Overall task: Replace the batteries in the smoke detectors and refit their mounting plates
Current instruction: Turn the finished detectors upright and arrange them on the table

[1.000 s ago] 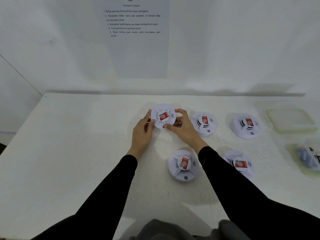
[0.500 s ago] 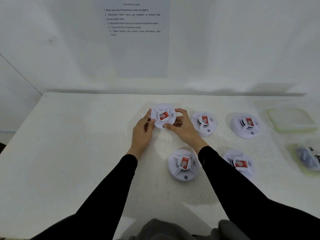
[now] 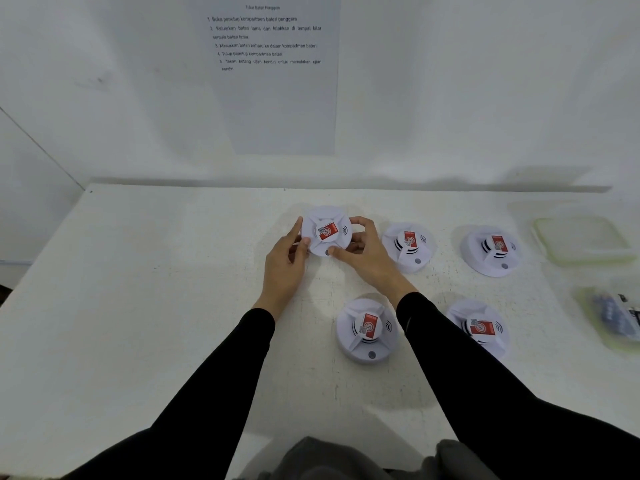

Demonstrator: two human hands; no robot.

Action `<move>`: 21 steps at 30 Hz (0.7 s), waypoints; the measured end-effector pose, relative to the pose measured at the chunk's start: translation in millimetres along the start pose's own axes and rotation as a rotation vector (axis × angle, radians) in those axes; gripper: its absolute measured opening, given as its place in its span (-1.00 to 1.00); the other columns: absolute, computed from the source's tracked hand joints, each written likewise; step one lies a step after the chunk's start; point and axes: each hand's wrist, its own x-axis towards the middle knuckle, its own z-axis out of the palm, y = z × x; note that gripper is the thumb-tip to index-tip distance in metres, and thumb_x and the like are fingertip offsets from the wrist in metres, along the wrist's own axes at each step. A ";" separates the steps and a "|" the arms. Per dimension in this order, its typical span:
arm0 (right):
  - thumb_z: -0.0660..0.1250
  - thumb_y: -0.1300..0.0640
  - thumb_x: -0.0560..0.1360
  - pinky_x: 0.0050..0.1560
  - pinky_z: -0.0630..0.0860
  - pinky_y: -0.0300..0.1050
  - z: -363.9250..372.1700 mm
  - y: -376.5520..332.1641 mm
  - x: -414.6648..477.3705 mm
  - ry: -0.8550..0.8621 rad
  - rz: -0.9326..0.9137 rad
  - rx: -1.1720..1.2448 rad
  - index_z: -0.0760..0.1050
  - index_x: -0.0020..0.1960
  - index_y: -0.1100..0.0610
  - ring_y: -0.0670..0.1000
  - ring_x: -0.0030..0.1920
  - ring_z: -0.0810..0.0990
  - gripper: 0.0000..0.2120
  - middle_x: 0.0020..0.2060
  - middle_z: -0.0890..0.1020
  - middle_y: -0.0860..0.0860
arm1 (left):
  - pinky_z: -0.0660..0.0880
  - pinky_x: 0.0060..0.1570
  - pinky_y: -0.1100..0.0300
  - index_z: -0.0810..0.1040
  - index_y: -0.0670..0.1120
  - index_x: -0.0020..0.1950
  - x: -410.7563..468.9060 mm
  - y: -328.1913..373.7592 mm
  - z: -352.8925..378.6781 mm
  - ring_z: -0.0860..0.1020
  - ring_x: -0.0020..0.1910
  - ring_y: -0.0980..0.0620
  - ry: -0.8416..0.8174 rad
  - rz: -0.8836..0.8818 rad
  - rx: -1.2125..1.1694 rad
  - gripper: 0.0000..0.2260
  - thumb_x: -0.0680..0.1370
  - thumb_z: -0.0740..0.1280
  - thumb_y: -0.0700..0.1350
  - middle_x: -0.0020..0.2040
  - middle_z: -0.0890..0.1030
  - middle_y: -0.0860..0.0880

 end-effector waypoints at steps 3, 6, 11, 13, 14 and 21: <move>0.52 0.14 0.41 0.02 0.55 -0.20 -1.9 -1.8 0.1 -0.017 0.005 0.009 0.24 0.33 -0.01 0.03 0.05 0.61 -0.38 0.07 0.58 0.10 | 0.49 0.08 0.34 0.38 0.04 0.51 -0.2 0.2 -0.6 0.60 0.06 0.04 -0.007 -0.005 -0.003 -0.61 0.66 0.25 -0.03 0.07 0.62 0.02; 0.51 0.14 0.42 0.03 0.56 -0.14 -3.2 -3.2 0.5 -0.030 0.004 -0.006 0.23 0.34 0.01 0.05 0.03 0.60 -0.37 0.05 0.58 0.10 | 0.51 0.12 0.25 0.38 0.04 0.50 -0.6 0.1 -0.2 0.60 0.07 0.03 -0.008 0.003 0.003 -0.61 0.66 0.25 -0.04 0.05 0.62 0.06; 0.47 0.19 0.44 -0.14 0.55 -0.34 3.1 -2.5 -4.6 0.011 -0.041 -0.064 0.19 0.35 0.06 -0.04 -0.10 0.57 -0.38 -0.03 0.54 0.02 | 0.48 0.10 0.28 0.38 0.03 0.50 -0.3 0.5 -0.4 0.59 0.05 0.02 -0.005 -0.002 0.010 -0.61 0.66 0.25 -0.04 0.03 0.62 0.06; 0.48 0.19 0.44 -0.13 0.56 -0.31 2.5 -2.7 -4.5 0.008 -0.048 -0.059 0.20 0.35 0.06 -0.03 -0.09 0.57 -0.39 -0.02 0.55 0.04 | 0.49 0.10 0.28 0.39 0.03 0.50 -0.9 1.0 -0.2 0.59 0.05 0.02 -0.007 -0.003 0.004 -0.61 0.66 0.25 -0.04 0.04 0.62 0.05; 0.48 0.18 0.44 -0.11 0.57 -0.27 1.9 -2.3 -3.6 0.002 -0.045 -0.052 0.20 0.34 0.05 -0.01 -0.07 0.58 -0.39 -0.01 0.55 0.05 | 0.50 0.11 0.26 0.38 0.03 0.50 -1.2 0.9 -0.3 0.59 0.05 0.02 -0.008 -0.001 0.005 -0.61 0.66 0.25 -0.04 0.04 0.62 0.05; 0.50 0.16 0.42 -0.09 0.57 -0.25 2.3 -1.4 -2.6 0.007 -0.035 -0.036 0.22 0.32 0.01 0.05 -0.02 0.61 -0.38 0.03 0.57 0.11 | 0.53 0.17 0.13 0.39 0.04 0.50 0.4 -1.3 0.0 0.60 0.07 0.00 -0.012 -0.004 0.008 -0.61 0.66 0.25 -0.03 0.05 0.63 0.06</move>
